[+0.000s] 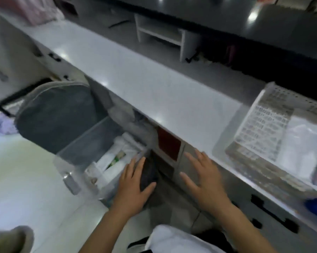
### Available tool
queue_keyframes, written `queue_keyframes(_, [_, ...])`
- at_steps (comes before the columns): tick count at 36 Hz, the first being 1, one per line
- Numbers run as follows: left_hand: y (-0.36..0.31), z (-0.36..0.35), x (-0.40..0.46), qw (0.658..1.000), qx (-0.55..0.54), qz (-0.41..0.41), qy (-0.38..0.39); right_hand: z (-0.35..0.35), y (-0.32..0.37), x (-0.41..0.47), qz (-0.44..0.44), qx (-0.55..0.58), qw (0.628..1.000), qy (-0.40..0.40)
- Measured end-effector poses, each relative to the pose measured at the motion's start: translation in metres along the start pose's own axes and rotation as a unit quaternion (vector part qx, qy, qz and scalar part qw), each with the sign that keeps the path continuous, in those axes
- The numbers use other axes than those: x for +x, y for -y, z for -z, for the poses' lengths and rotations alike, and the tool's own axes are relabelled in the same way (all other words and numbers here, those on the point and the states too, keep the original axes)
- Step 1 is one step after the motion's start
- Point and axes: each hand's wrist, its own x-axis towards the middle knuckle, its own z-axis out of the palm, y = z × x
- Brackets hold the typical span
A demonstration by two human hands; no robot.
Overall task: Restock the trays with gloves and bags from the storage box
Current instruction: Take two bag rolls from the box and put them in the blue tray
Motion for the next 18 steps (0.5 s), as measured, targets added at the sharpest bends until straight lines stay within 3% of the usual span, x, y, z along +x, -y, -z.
queue_keyframes(4, [0.061, -0.002, -0.036, 0.993, -0.013, 0.115, 0.017, -0.053, 0.01, 0.002, -0.001, -0.035, 0.985, 0.167])
queue_keyframes(18, [0.129, 0.007, -0.052, 0.952, -0.106, 0.287, 0.012, -0.136, 0.055, 0.114, 0.069, -0.117, 0.943, 0.305])
